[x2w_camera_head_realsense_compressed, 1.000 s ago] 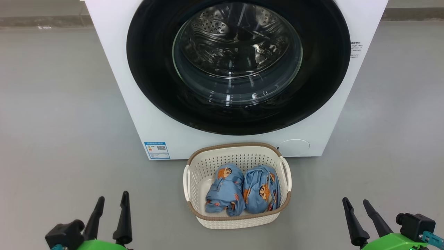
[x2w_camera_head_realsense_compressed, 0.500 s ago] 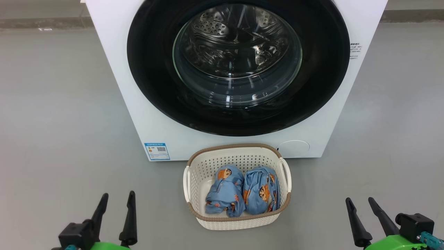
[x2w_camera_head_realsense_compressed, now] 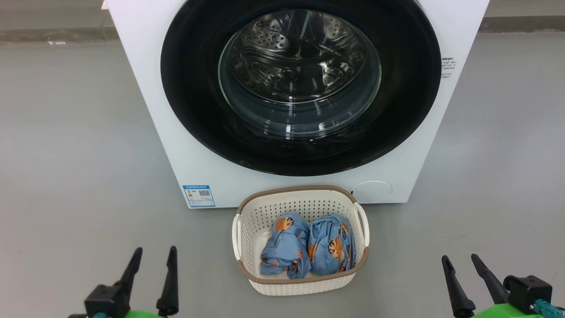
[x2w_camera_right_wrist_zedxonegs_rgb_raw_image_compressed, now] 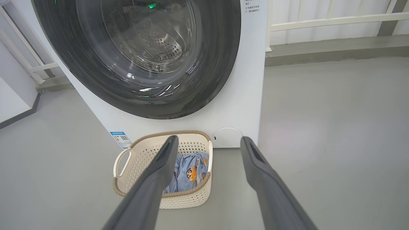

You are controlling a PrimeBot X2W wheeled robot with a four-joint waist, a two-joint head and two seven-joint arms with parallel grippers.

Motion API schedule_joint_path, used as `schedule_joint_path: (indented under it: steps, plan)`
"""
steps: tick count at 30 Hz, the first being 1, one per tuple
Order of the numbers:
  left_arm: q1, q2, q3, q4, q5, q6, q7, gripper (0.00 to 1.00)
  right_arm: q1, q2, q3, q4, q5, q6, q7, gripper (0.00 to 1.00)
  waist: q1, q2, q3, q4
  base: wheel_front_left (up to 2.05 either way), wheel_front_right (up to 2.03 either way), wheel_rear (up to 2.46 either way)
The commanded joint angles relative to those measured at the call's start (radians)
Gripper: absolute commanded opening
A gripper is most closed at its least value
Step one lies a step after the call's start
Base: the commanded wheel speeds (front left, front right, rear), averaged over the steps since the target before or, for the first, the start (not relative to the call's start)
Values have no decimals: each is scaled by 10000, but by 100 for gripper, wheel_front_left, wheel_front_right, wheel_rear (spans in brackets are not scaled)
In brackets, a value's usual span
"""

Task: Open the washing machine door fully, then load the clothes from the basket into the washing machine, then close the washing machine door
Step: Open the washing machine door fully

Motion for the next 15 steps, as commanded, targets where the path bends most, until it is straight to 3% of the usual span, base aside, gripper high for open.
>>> schedule_joint_path:
  steps: [1, 9, 15]
  plan:
    - [-189, 177, 215, -152, 206, -16, -103, 100, -44, -117, 158, -260, -75, 16, -130, 100, 0, 0, 3, -2, 0, 0, 0]
    - [-210, 194, 116, -154, 573, -16, -103, 100, -11, -108, 117, -295, -78, 16, -130, 100, 0, 0, 28, 2, 28, 28, -56]
    - [-218, 183, 109, -191, 610, -16, -103, 100, -19, -85, 83, -321, -105, 16, -130, 100, 0, 0, 67, -8, 82, 82, -165]
